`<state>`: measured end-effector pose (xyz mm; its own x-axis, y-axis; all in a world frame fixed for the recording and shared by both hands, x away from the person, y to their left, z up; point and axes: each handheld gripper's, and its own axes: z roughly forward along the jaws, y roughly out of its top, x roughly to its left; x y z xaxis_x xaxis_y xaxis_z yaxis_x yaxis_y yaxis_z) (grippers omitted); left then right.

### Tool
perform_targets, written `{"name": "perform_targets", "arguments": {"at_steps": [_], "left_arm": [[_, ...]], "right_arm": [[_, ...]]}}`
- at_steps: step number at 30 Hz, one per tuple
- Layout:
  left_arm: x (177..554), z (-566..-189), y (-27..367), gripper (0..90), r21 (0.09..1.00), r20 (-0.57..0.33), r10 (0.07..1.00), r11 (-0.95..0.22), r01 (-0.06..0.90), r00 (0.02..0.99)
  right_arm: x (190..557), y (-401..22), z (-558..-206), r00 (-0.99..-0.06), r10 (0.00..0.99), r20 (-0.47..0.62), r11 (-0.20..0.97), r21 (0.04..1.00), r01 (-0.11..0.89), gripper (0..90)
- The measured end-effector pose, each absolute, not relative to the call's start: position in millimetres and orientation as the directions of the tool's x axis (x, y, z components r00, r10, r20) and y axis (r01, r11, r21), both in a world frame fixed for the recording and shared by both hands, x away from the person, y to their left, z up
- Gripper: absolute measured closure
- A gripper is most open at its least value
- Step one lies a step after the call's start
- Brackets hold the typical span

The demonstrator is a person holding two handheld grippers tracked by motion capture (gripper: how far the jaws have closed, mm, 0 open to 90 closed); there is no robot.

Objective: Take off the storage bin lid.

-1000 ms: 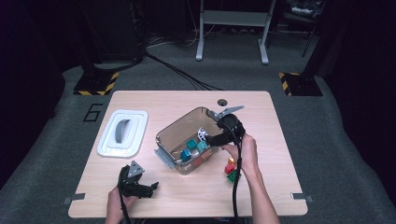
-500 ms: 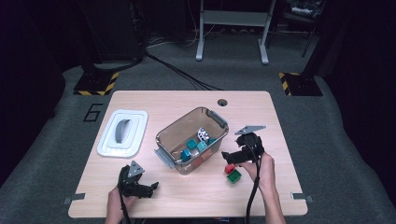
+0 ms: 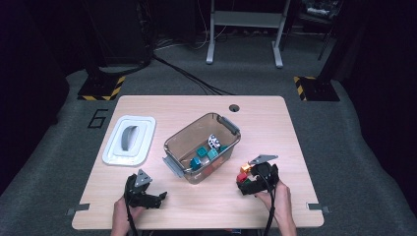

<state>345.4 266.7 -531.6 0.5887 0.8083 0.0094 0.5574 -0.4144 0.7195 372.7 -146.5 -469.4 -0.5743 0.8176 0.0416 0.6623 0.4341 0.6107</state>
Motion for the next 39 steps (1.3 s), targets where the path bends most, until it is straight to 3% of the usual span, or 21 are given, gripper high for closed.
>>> {"name": "perform_targets", "arguments": {"at_steps": [3, 21, 39], "left_arm": [[345.5, -531.6, 266.7, 1.2, 0.719, 0.009, 0.808, -0.414, 0.557, 0.589], [345.8, -531.4, 267.1, 1.2, 0.718, 0.015, 0.806, -0.420, 0.555, 0.591], [345.8, -531.4, 267.1, 1.2, 0.718, 0.015, 0.806, -0.420, 0.555, 0.591]], "right_arm": [[369.9, -147.8, -480.9, -0.567, 0.823, 0.034, 0.437, 0.599, 0.671, 0.2], [364.3, -138.3, -503.2, -0.584, 0.812, -0.014, 0.487, 0.566, 0.665, 40.9], [365.6, -150.0, -495.9, -0.566, 0.823, 0.051, 0.428, 0.598, 0.677, 42.6]]}}
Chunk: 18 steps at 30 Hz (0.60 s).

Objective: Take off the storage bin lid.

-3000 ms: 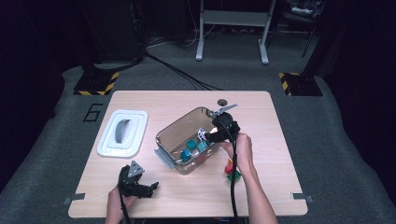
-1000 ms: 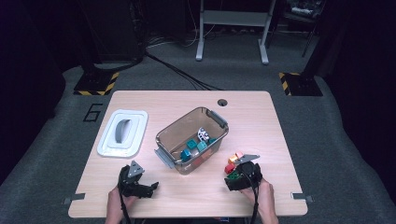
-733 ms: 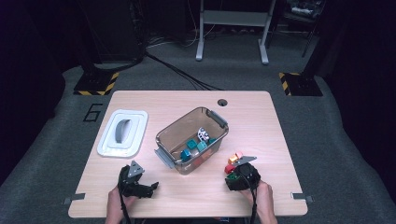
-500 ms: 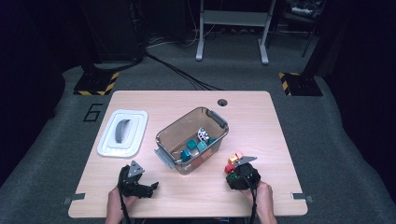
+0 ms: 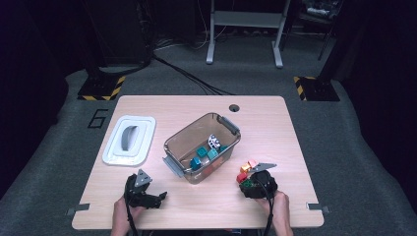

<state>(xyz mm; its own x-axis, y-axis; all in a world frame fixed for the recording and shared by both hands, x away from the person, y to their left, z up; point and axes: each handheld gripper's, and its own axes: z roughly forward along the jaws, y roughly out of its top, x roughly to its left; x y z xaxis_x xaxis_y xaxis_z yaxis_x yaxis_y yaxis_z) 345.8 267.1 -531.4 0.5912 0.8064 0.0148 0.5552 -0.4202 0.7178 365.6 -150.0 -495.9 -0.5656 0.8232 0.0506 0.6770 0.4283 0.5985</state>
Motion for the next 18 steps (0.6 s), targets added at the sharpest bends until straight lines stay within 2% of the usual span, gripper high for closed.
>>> {"name": "perform_targets", "arguments": {"at_steps": [18], "left_arm": [[345.5, -531.6, 266.7, 1.2, 0.719, 0.008, 0.808, -0.414, 0.559, 0.588]], "right_arm": [[372.5, -163.6, -466.3, -0.528, 0.847, 0.054, 0.377, 0.639, 0.670, 42.7]]}}
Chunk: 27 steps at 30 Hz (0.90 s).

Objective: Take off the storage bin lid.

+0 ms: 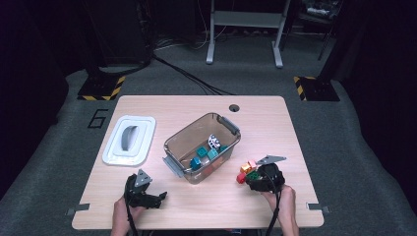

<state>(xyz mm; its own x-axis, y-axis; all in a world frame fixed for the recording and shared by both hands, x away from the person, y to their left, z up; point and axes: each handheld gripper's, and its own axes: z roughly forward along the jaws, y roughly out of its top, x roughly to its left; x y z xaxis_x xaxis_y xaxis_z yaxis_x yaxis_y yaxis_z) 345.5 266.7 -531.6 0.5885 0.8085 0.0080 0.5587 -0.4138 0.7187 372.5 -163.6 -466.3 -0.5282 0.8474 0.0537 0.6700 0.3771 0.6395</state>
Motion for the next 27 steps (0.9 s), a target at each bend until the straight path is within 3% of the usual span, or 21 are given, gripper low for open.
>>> {"name": "perform_targets", "arguments": {"at_steps": [27], "left_arm": [[345.8, -531.4, 267.1, 1.2, 0.718, 0.015, 0.807, -0.420, 0.555, 0.591]], "right_arm": [[398.3, -162.0, -418.0, -0.518, 0.854, 0.054, 0.344, 0.689, 0.638, 42.7]]}}
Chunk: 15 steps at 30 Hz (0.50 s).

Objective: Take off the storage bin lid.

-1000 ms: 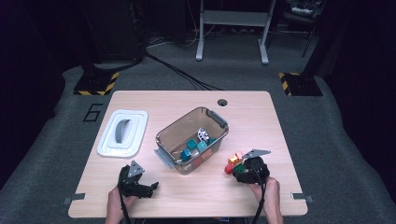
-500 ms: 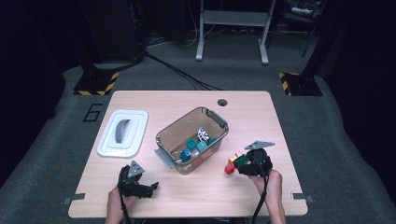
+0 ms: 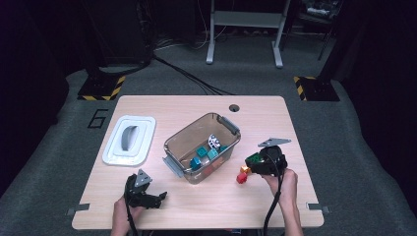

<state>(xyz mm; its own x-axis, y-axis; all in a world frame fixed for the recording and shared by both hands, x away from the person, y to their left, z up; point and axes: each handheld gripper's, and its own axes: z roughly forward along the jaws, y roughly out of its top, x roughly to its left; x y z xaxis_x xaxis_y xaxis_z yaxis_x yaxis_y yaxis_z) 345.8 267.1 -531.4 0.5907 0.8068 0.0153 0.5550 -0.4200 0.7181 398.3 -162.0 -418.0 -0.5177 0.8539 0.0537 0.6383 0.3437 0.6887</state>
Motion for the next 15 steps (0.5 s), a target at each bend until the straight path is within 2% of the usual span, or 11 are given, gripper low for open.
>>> {"name": "perform_targets", "arguments": {"at_steps": [15], "left_arm": [[345.7, -531.4, 267.0, 1.2, 0.718, 0.014, 0.807, -0.419, 0.556, 0.590]], "right_arm": [[416.1, -150.4, -387.7, -0.532, 0.845, 0.046, 0.342, 0.720, 0.604, 42.7]]}}
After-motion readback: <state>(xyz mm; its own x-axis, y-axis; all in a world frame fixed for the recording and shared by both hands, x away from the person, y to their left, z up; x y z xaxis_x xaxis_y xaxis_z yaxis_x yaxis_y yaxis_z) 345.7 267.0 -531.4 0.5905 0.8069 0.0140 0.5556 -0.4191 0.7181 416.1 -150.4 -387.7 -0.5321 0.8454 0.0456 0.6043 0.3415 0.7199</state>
